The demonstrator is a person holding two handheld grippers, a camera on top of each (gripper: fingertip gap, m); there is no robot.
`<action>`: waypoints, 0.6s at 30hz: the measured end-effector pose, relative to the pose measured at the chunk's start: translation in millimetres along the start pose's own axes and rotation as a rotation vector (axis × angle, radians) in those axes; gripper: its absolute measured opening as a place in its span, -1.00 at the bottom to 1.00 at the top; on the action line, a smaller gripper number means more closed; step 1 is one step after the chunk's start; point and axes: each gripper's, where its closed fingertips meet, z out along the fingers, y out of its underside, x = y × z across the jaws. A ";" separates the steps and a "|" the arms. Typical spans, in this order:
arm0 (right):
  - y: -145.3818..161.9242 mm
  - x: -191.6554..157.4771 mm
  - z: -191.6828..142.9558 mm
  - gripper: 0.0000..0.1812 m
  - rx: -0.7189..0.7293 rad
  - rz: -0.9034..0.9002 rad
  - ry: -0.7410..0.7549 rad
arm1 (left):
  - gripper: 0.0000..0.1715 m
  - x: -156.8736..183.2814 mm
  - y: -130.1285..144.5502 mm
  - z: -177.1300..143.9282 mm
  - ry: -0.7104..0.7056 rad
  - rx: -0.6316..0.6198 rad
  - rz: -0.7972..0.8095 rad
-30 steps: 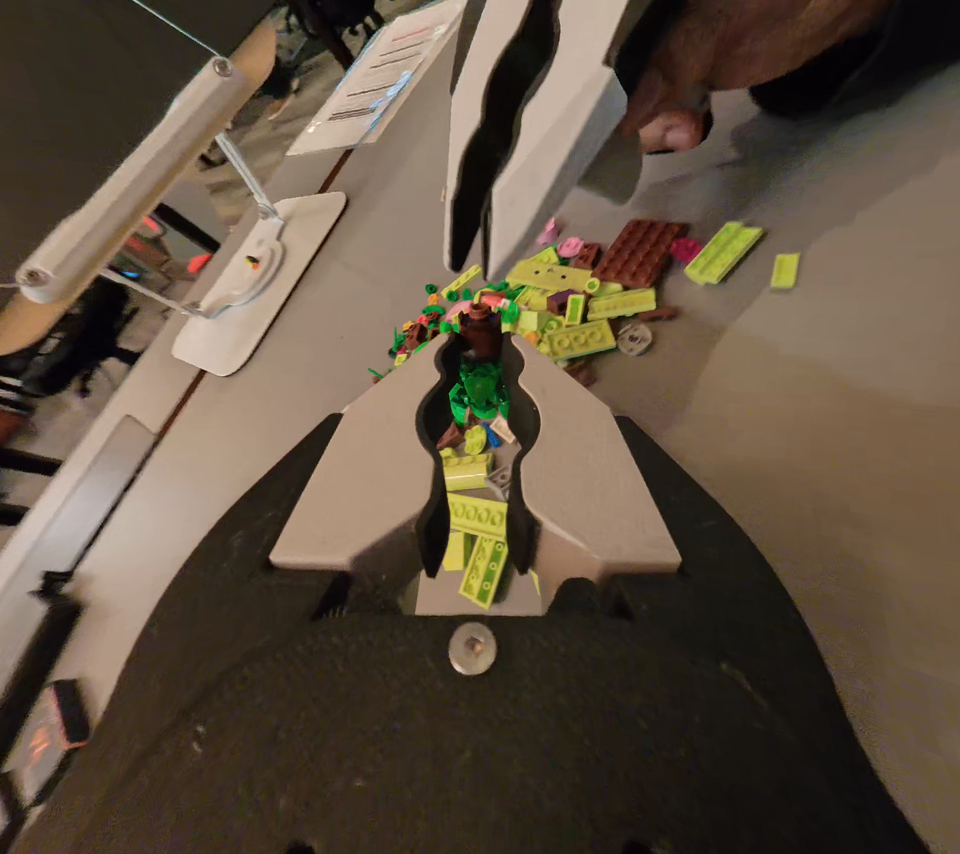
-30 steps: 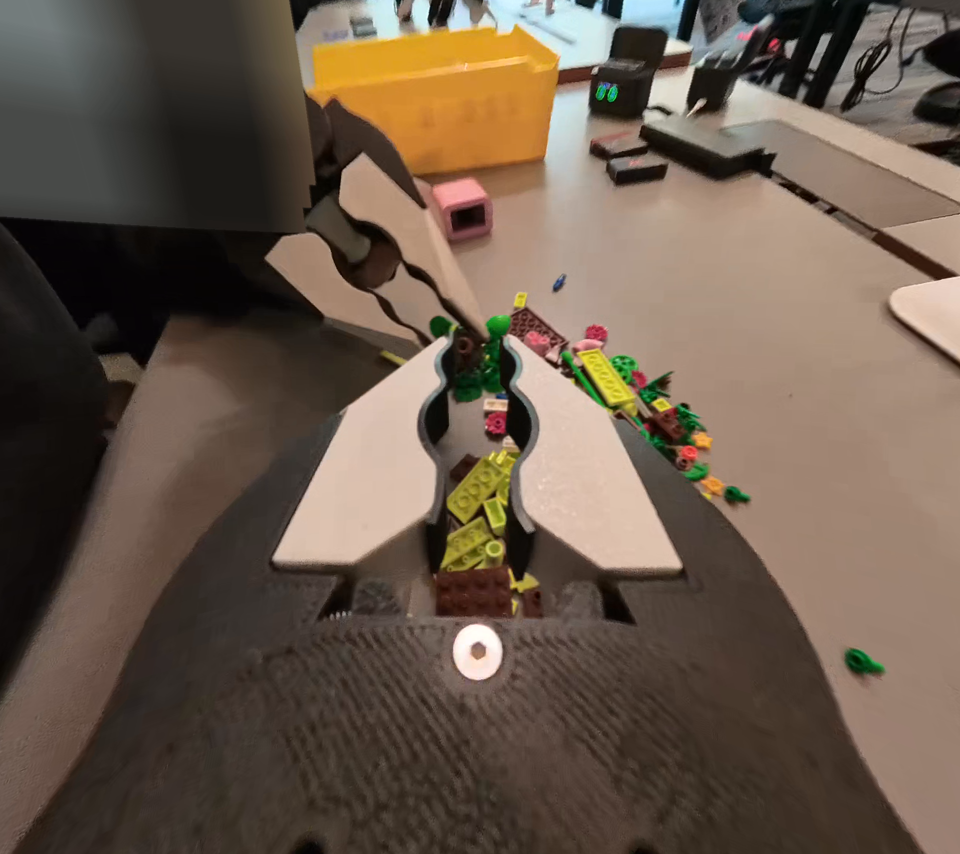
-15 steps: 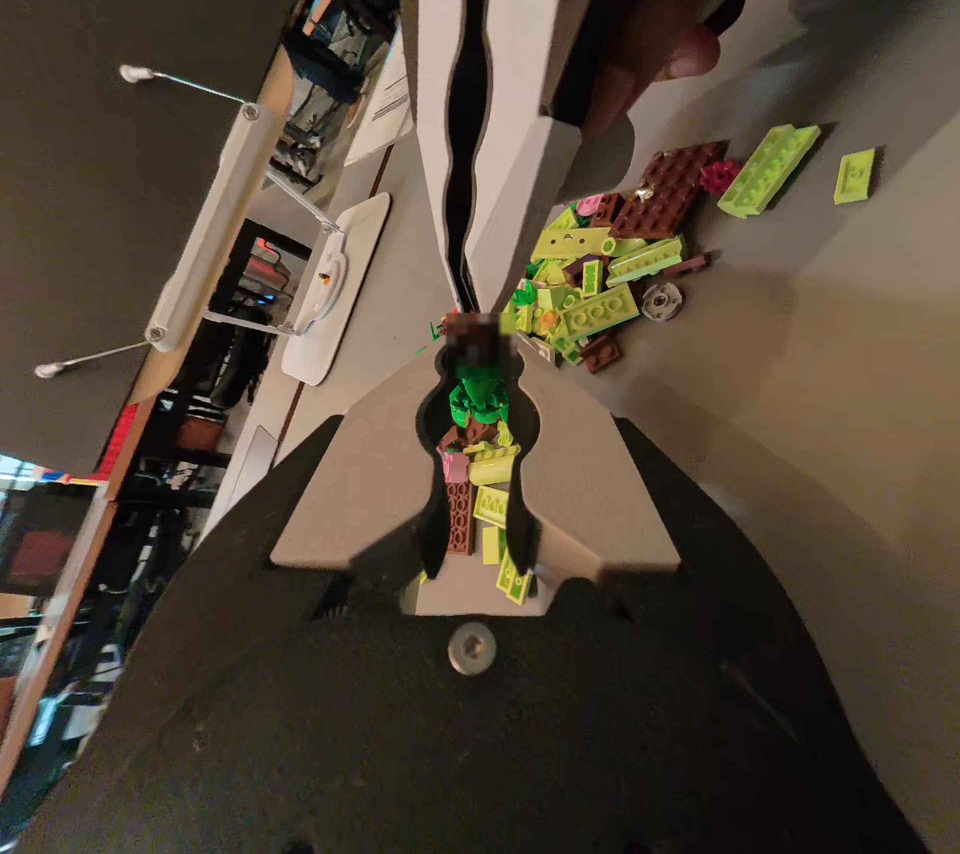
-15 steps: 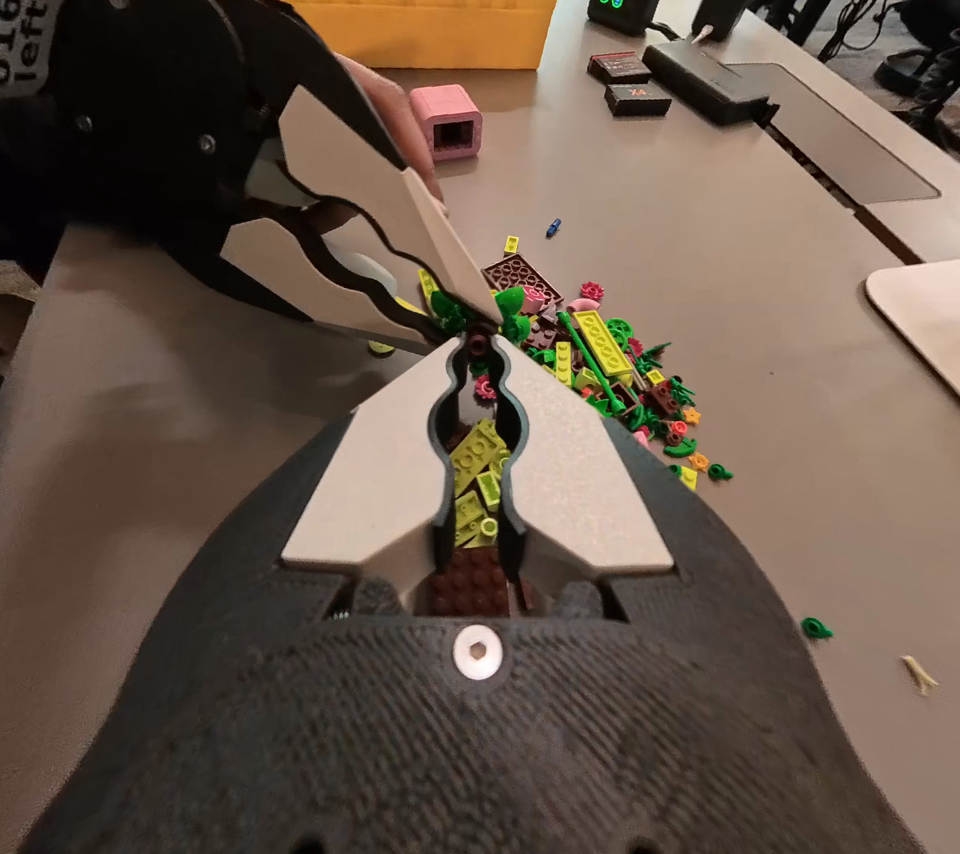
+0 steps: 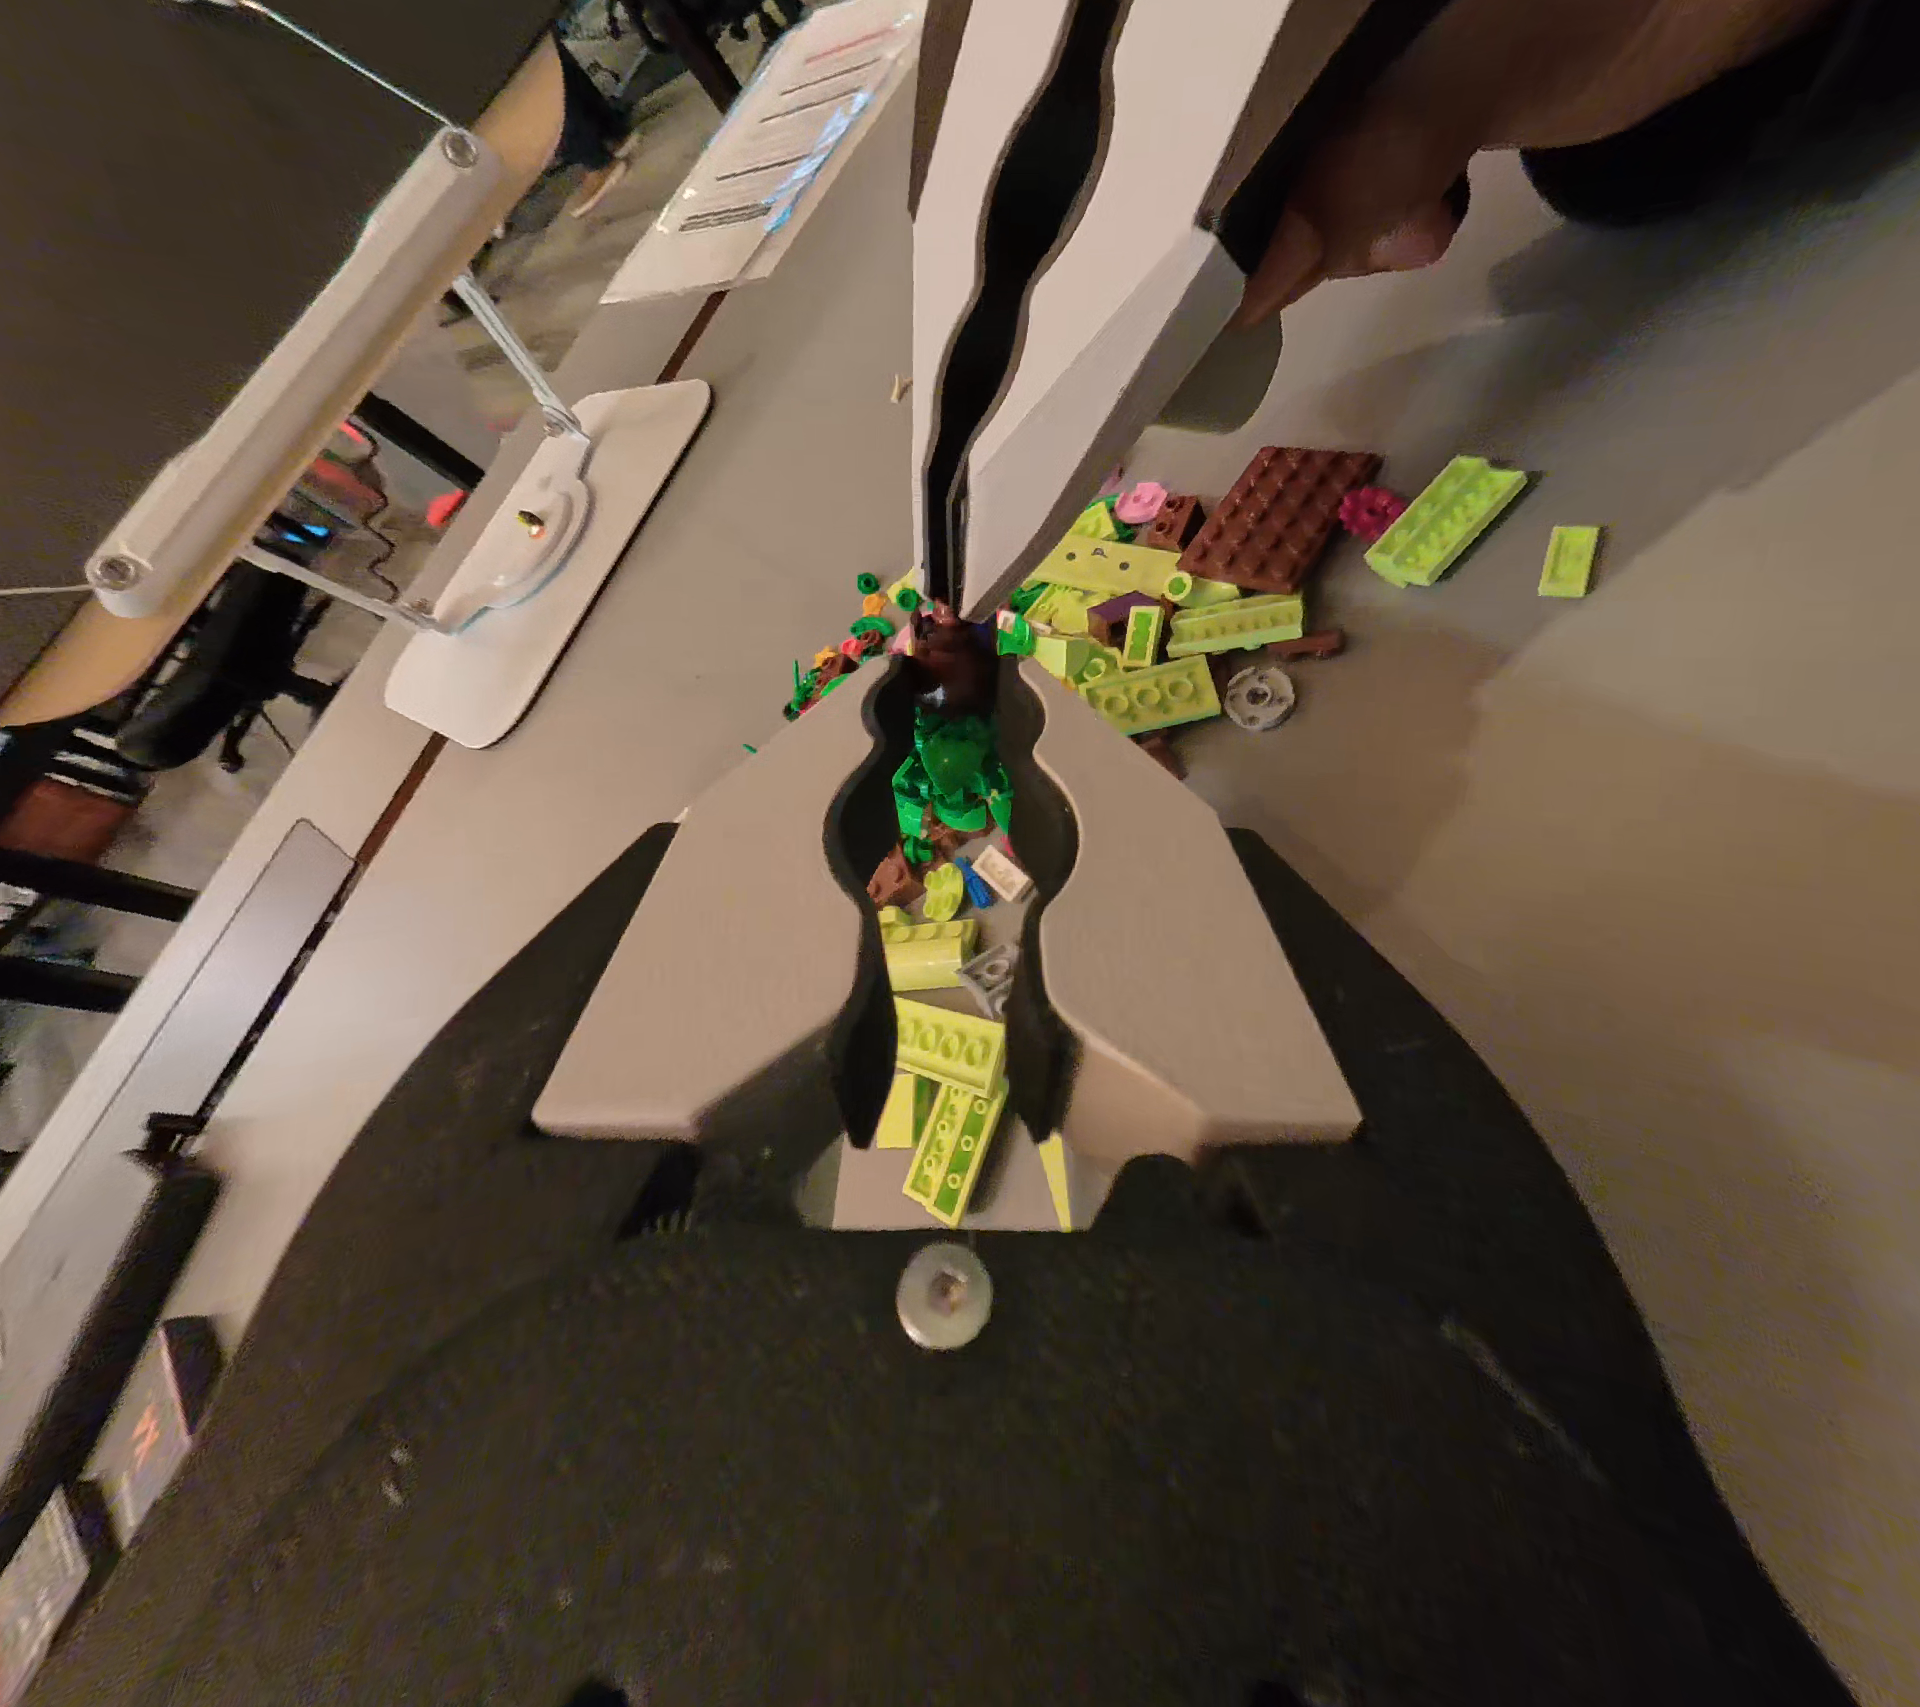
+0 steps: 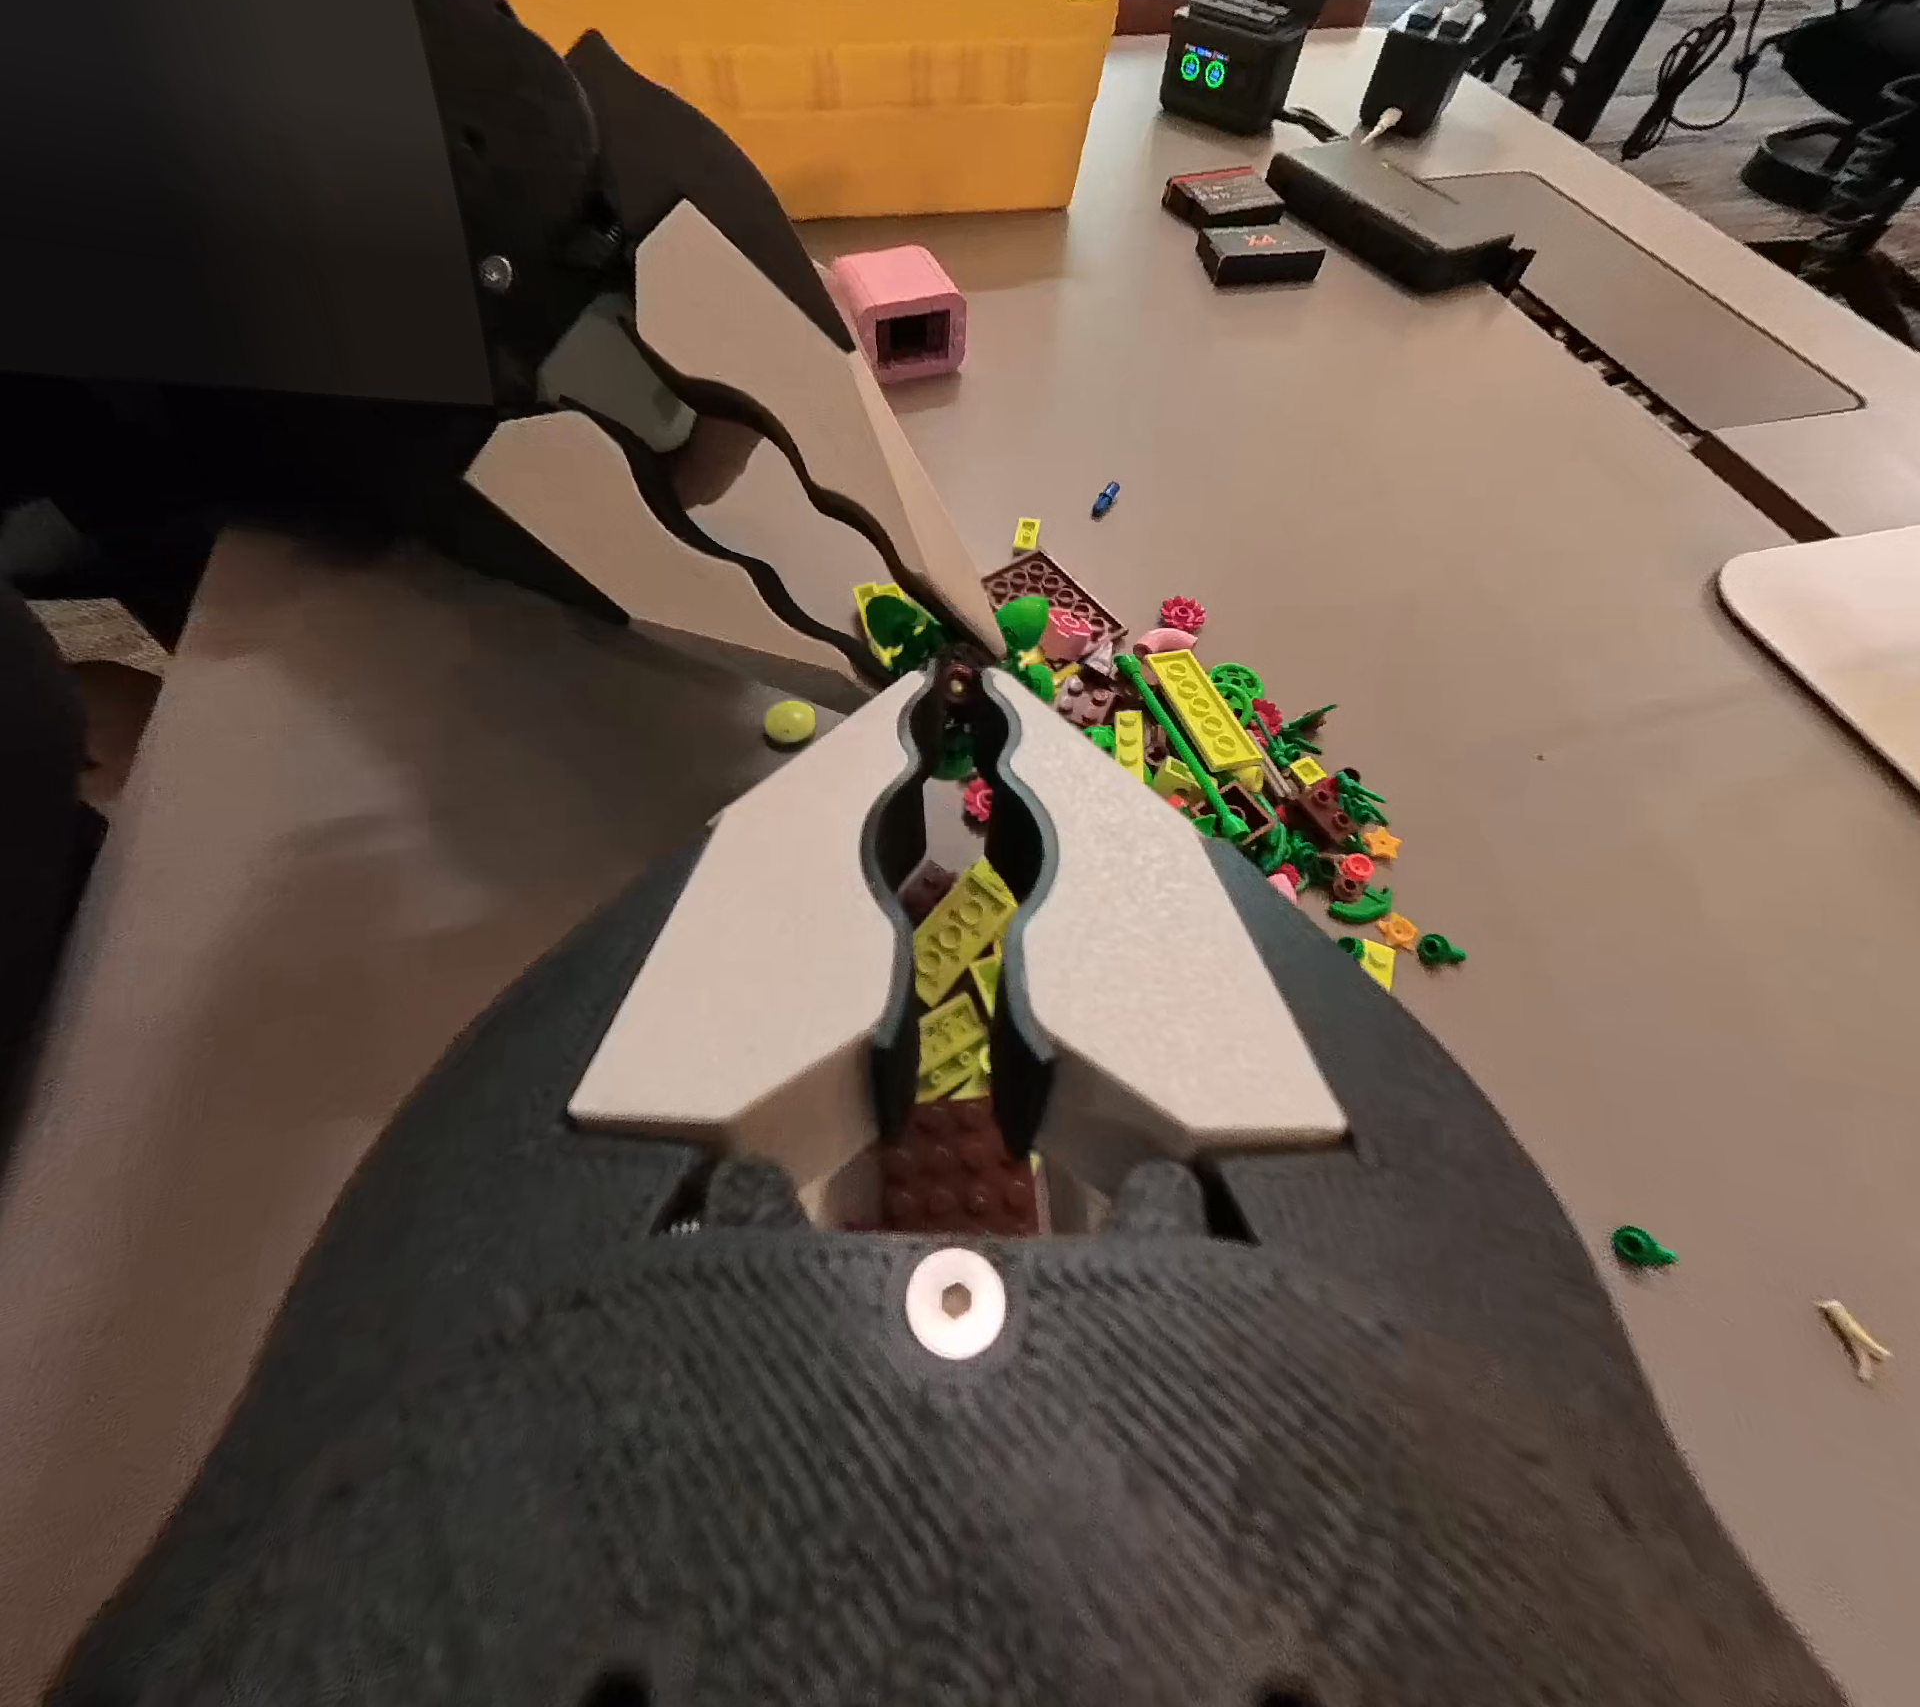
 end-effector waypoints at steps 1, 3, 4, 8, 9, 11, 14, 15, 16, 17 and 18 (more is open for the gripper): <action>-2.3 0.1 -1.5 -0.99 0.011 0.002 0.002 | -0.86 -1.0 1.4 -0.5 -0.002 -0.015 -0.003; -16.6 8.6 -15.2 -0.99 0.081 0.015 0.032 | -0.86 -8.4 26.0 3.0 -0.030 -0.116 0.030; -25.7 15.4 -26.3 -0.99 0.123 0.036 0.046 | -0.86 -9.2 23.0 2.5 -0.011 -0.079 -0.009; -27.1 34.0 -43.2 -0.99 0.143 0.088 0.075 | -0.87 -6.5 14.2 1.5 0.046 -0.024 -0.097; -18.3 35.5 -38.1 -0.99 0.106 0.101 0.067 | -0.86 -7.4 14.9 1.5 0.039 -0.023 -0.086; 0.8 33.4 -23.5 -0.98 0.033 0.136 0.027 | -0.86 -7.8 14.2 1.6 0.050 -0.006 -0.101; 37.4 36.7 -5.2 -0.98 -0.136 0.103 0.052 | -0.86 -9.1 13.0 0.4 0.077 0.020 -0.156; 44.9 38.6 -2.4 -0.98 -0.172 0.090 0.069 | -0.86 -9.9 12.9 0.0 0.081 0.027 -0.170; 49.7 39.9 -0.7 -0.98 -0.196 0.083 0.079 | -0.87 -10.4 12.7 -0.1 0.086 0.032 -0.183; 52.0 41.0 0.3 -0.97 -0.205 0.084 0.086 | -0.87 -10.4 12.7 0.0 0.091 0.035 -0.192; 52.3 42.2 0.8 -0.97 -0.202 0.091 0.091 | -0.87 -10.3 12.9 0.2 0.093 0.037 -0.196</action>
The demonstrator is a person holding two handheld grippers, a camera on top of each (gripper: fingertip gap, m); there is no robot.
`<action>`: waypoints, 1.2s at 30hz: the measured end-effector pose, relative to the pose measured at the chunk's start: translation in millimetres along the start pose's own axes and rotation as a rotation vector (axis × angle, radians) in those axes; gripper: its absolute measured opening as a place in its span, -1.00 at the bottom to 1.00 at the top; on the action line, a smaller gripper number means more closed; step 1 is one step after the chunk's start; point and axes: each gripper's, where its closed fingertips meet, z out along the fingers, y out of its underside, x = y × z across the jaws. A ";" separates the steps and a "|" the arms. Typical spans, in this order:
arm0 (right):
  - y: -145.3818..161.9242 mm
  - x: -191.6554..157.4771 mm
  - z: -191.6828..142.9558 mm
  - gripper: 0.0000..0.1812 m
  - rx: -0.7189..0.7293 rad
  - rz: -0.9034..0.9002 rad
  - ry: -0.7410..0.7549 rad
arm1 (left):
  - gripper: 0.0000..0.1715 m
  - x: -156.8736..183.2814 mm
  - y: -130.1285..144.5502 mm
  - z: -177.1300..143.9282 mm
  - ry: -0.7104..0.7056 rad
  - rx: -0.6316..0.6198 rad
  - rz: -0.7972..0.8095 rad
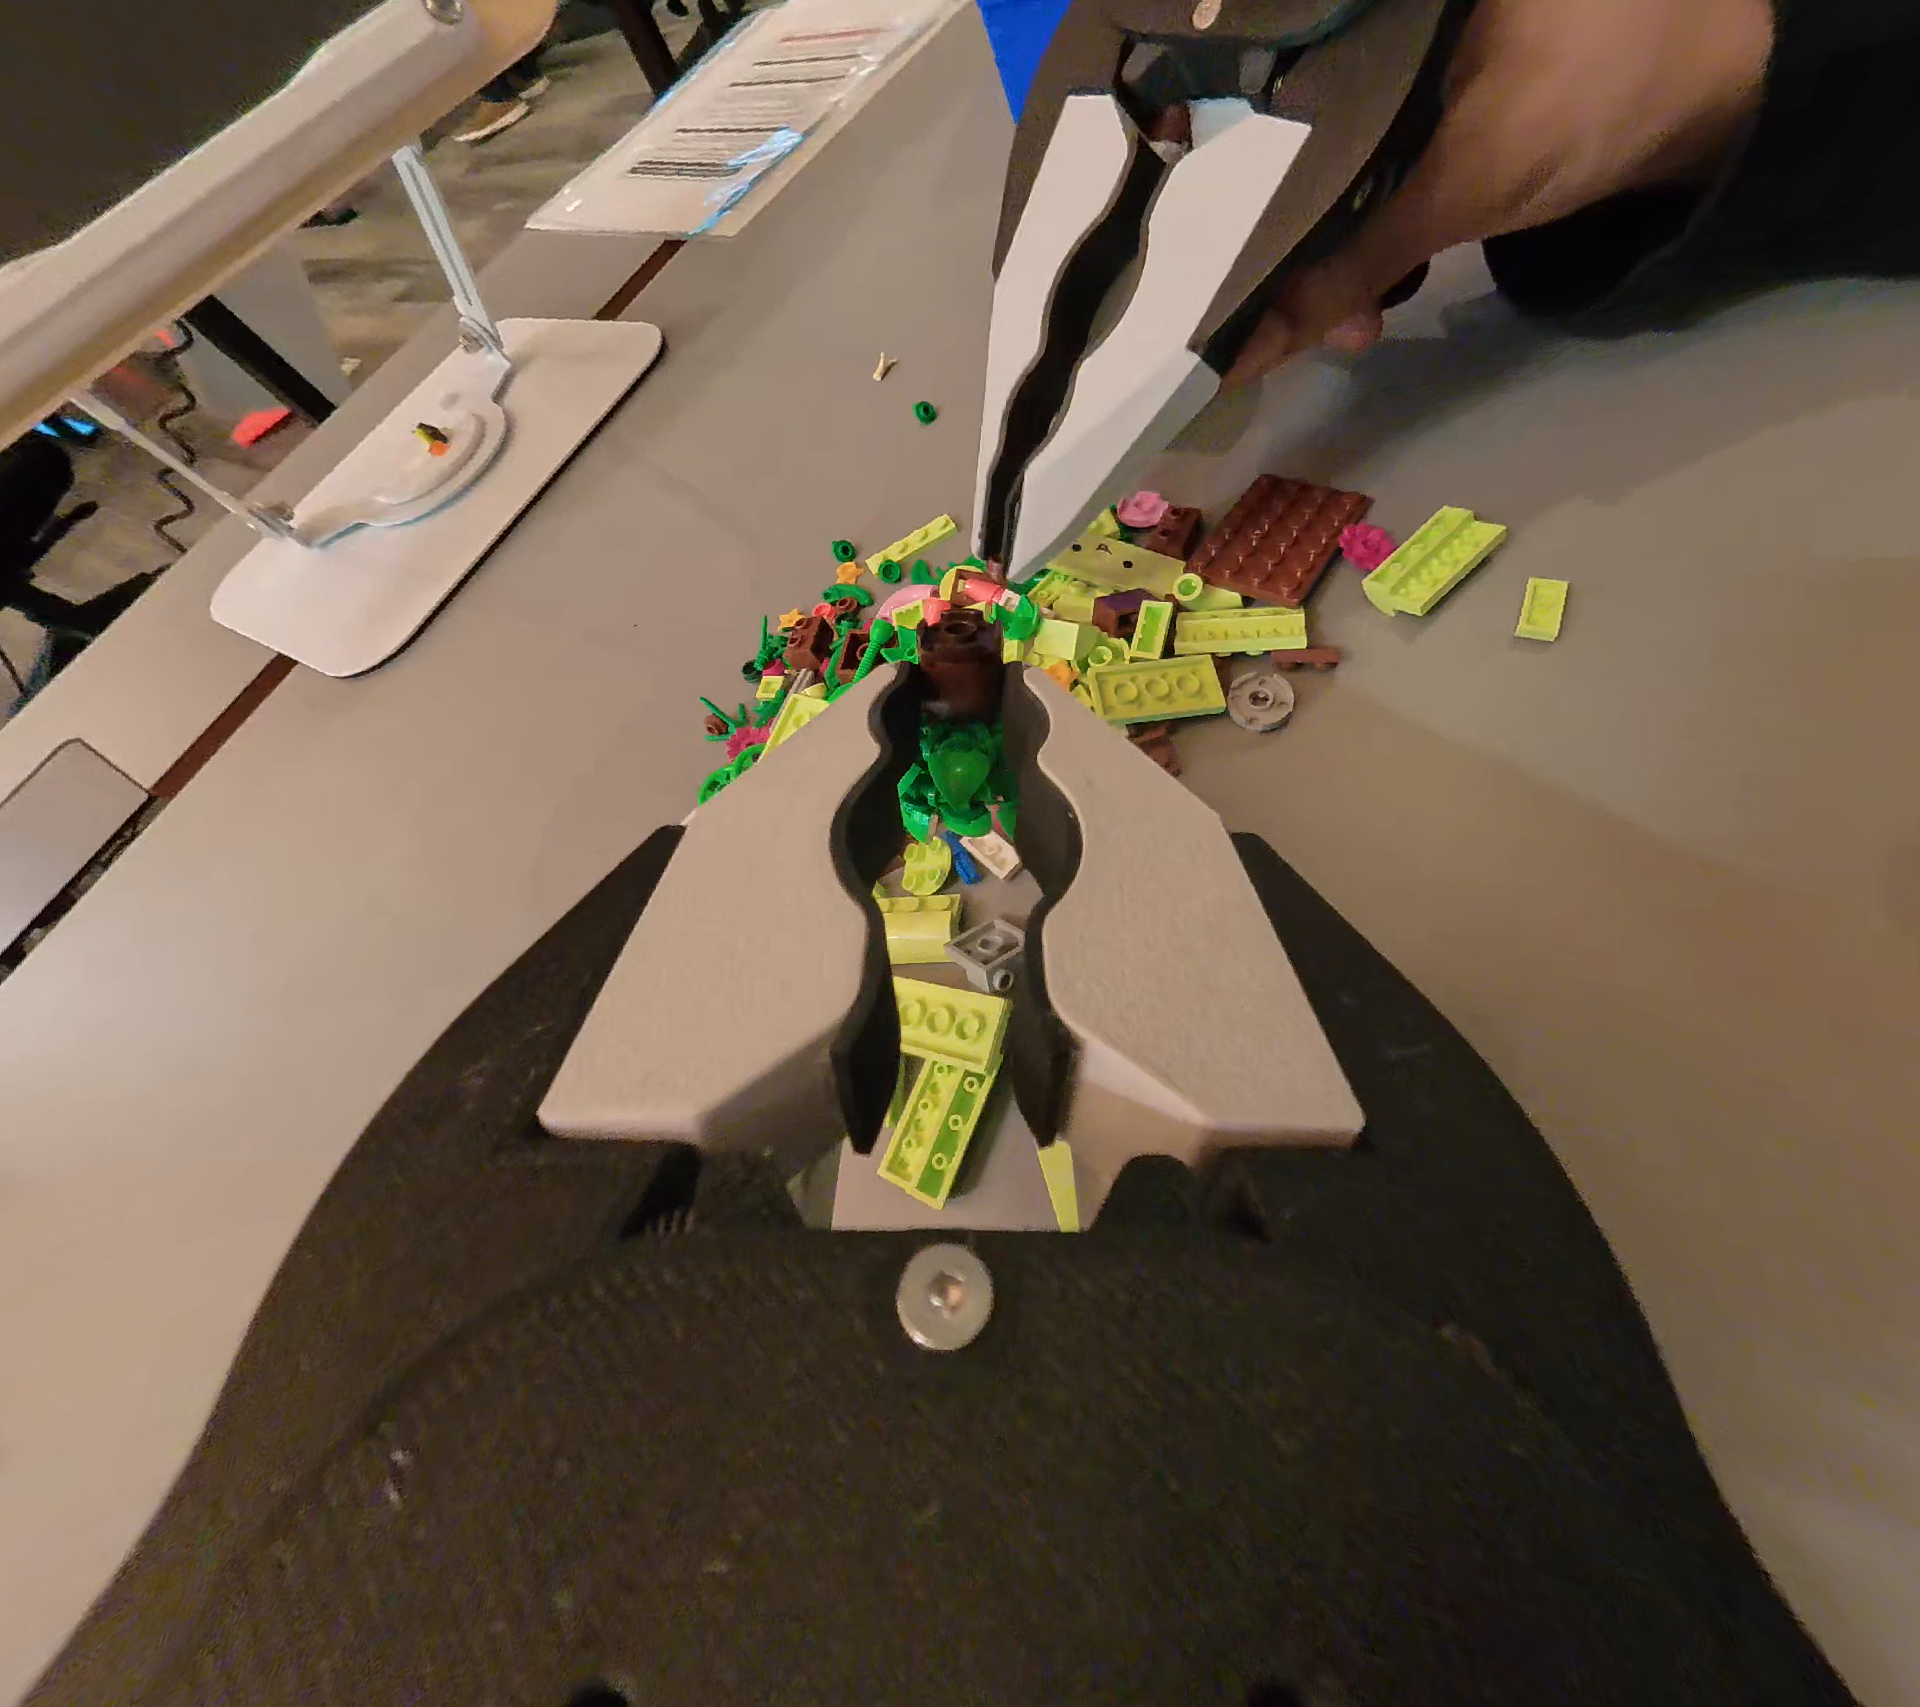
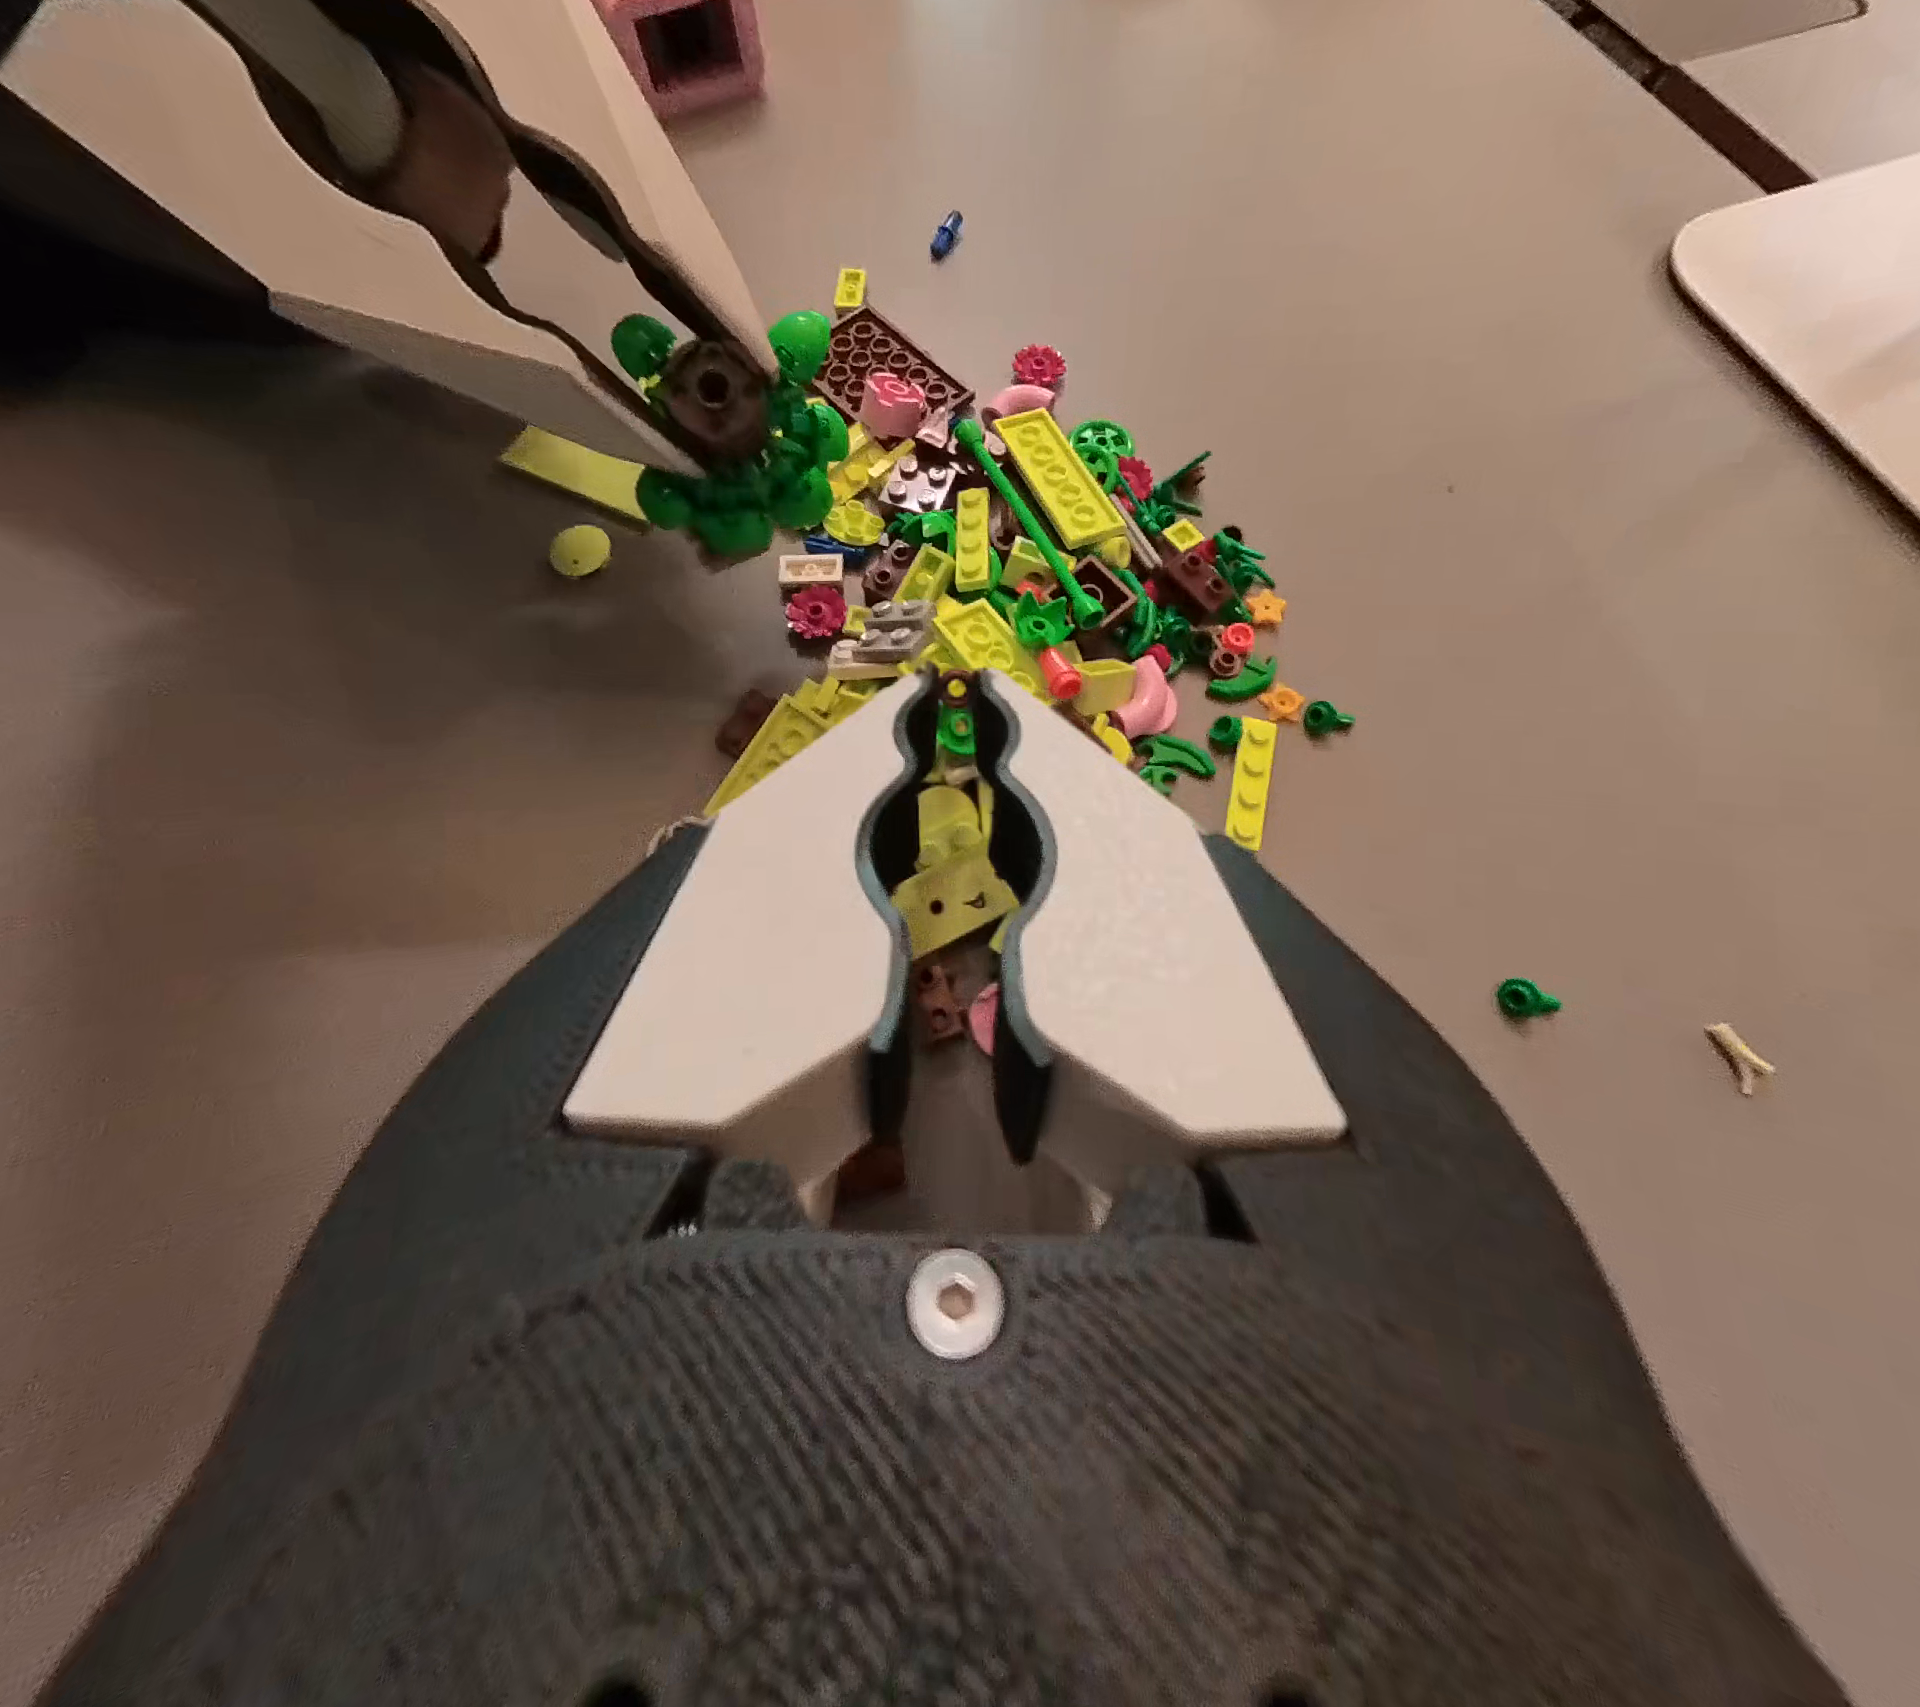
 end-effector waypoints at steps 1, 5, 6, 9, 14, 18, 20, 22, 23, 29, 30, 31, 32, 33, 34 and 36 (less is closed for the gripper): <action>-0.9 1.4 -0.1 -0.96 0.008 0.004 0.006 | -0.87 0.4 0.6 0.5 0.001 -0.001 0.002; -12.3 1.2 -3.4 -0.81 0.076 -0.028 0.024 | -0.87 4.0 1.7 2.5 0.006 -0.006 0.016; -18.0 -3.7 -4.3 -0.81 0.108 -0.038 0.012 | -0.87 4.7 1.5 2.8 0.006 -0.005 0.019; -36.3 -26.8 -7.0 -0.80 0.213 -0.036 -0.065 | -0.87 5.9 0.8 3.5 -0.001 -0.003 0.030; -40.5 -45.0 -1.0 -0.72 0.240 0.002 -0.128 | -0.87 7.0 1.6 4.8 -0.022 -0.016 0.053; -41.8 -45.5 -0.5 -0.76 0.257 0.076 -0.158 | -0.87 4.5 0.4 4.0 -0.072 -0.024 0.116; -43.0 -46.9 -0.2 -0.75 0.269 0.119 -0.185 | -0.87 4.1 0.7 4.0 -0.112 -0.044 0.188; -44.3 -48.4 -0.9 -0.74 0.278 0.156 -0.205 | -0.86 5.9 1.0 4.7 -0.145 -0.064 0.262; -44.1 -48.5 -0.6 -0.76 0.276 0.166 -0.207 | -0.87 6.2 1.0 5.0 -0.165 -0.073 0.298; -39.5 -46.7 0.3 -0.86 0.241 0.162 -0.173 | -0.86 7.8 0.0 5.0 -0.276 -0.130 0.508; -39.4 -47.0 -0.2 -0.86 0.236 0.160 -0.171 | -0.86 7.8 -0.4 4.8 -0.294 -0.139 0.537; -39.6 -47.0 -0.6 -0.86 0.233 0.159 -0.168 | -0.86 7.7 -0.7 4.6 -0.310 -0.149 0.564; -39.6 -47.1 -0.7 -0.86 0.230 0.156 -0.162 | -0.86 7.5 -0.7 4.5 -0.324 -0.158 0.588; -39.6 -47.1 -0.4 -0.86 0.228 0.151 -0.157 | -0.87 7.8 -0.6 4.6 -0.336 -0.163 0.609; -39.1 -47.4 0.0 -0.86 0.222 0.145 -0.151 | -0.87 8.3 -0.2 4.9 -0.343 -0.166 0.624; -37.2 -47.5 1.0 -0.86 0.204 0.125 -0.136 | -0.86 8.9 1.3 5.9 -0.345 -0.170 0.636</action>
